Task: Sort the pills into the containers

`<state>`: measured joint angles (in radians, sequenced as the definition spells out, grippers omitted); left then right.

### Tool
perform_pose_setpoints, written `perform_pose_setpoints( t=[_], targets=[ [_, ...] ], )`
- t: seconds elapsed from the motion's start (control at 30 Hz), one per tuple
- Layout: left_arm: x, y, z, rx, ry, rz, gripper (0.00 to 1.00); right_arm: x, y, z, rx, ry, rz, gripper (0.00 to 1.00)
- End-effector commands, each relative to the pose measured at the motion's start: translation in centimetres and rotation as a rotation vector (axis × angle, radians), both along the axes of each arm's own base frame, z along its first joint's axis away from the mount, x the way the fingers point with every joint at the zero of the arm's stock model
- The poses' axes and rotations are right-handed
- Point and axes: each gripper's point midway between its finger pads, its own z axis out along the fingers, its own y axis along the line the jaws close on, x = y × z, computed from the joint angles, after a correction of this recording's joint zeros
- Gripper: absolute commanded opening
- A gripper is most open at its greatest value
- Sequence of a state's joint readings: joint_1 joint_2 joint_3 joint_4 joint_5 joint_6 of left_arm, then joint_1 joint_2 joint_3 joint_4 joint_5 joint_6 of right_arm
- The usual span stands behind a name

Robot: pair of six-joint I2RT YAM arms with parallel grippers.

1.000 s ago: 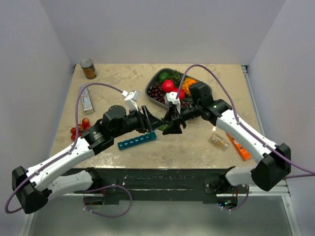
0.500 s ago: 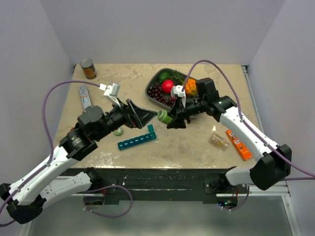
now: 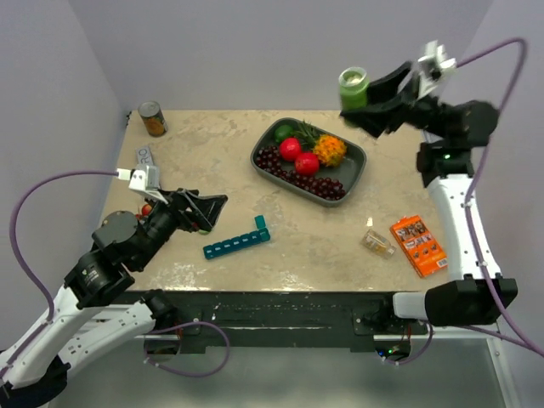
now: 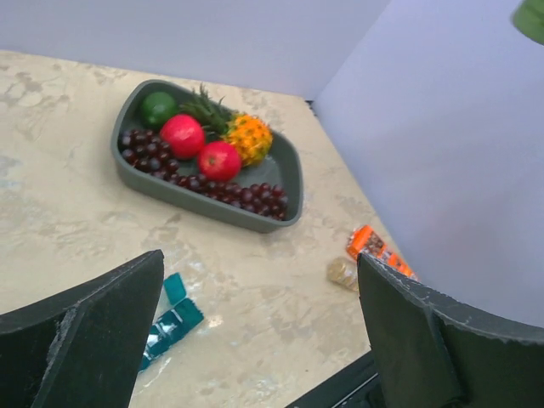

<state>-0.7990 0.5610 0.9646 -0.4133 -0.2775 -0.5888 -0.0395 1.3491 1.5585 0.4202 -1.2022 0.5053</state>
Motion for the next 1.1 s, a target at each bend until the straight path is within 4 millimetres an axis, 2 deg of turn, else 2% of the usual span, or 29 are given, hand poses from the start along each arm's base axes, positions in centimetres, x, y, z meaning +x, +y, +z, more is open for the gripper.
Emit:
perform_pose_setpoints(
  t=[0.0,0.03,0.07,0.1,0.13,0.17,0.2,0.23,0.3,0.33,0.4,0.43,0.47,0.5,0.6,0.7,0.8,0.87,0.9,1.07],
  targets=[
    [0.9,0.6,-1.6,0.074,0.001,0.049,1.00,-13.5,6.3,0.2,0.053,-0.012,0.445,0.00],
    [1.1,0.5,-1.8,0.083,0.002,0.049,1.00,-12.9,6.5,-1.4,0.033,0.039,0.437,0.00],
    [1.1,0.2,-2.1,0.094,0.006,0.041,1.00,-13.2,6.4,-1.7,0.016,0.030,0.434,0.00],
    [1.2,0.2,-2.2,0.107,0.000,0.037,1.00,-11.8,5.6,-2.0,0.003,0.036,0.377,0.00],
    [1.4,0.0,-2.7,0.118,0.003,0.037,1.00,-9.1,5.3,-3.4,-0.034,0.094,0.294,0.00],
    [1.5,-0.1,-3.0,0.131,0.005,0.033,1.00,-7.2,5.1,-4.1,-0.053,0.098,0.206,0.00],
    [1.6,-0.2,-3.3,0.147,0.002,0.033,1.00,-6.3,5.7,-6.1,-0.120,0.108,0.174,0.00],
    [1.7,-0.2,-3.8,0.161,0.007,0.033,1.00,-6.3,6.0,-9.2,-0.219,0.115,0.164,0.00],
    [2.1,0.0,-4.5,0.195,0.014,0.048,1.00,-6.8,6.9,-11.4,-0.236,0.140,0.201,0.00],
    [2.2,0.0,-5.4,0.219,0.026,0.050,1.00,-6.7,7.1,-13.9,-0.246,0.199,0.216,0.00],
    [2.5,0.2,-6.3,0.256,0.029,0.063,1.00,-6.7,7.5,-16.5,-0.277,0.228,0.243,0.00],
    [2.5,0.3,-7.1,0.273,0.036,0.067,1.00,-7.0,7.5,-18.5,-0.315,0.237,0.264,0.00],
    [2.8,0.5,-7.5,0.297,0.038,0.082,1.00,-7.0,7.9,-19.6,-0.334,0.248,0.282,0.00],
    [3.0,0.6,-8.1,0.317,0.043,0.089,1.00,-7.4,8.5,-21.9,-0.395,0.252,0.309,0.00],
    [3.6,1.2,-10.3,0.397,0.065,0.121,1.00,-8.9,10.4,-25.6,-0.525,0.244,0.373,0.00],
    [4.4,1.8,-11.9,0.472,0.080,0.146,1.00,-9.2,11.7,-27.9,-0.588,0.243,0.399,0.00],
    [5.7,2.7,-13.4,0.527,0.110,0.167,1.00,-8.6,12.1,-30.1,-0.665,0.254,0.383,0.00],
    [7.2,4.4,-14.8,0.552,0.154,0.191,1.00,-8.3,12.4,-31.7,-0.709,0.275,0.387,0.00],
    [8.0,5.8,-15.5,0.555,0.179,0.233,1.00,-8.1,12.6,-32.0,-0.720,0.277,0.384,0.00],
    [9.3,6.9,-17.9,0.621,0.230,0.217,1.00,-7.3,13.2,-35.4,-0.826,0.314,0.367,0.00]
  ],
)
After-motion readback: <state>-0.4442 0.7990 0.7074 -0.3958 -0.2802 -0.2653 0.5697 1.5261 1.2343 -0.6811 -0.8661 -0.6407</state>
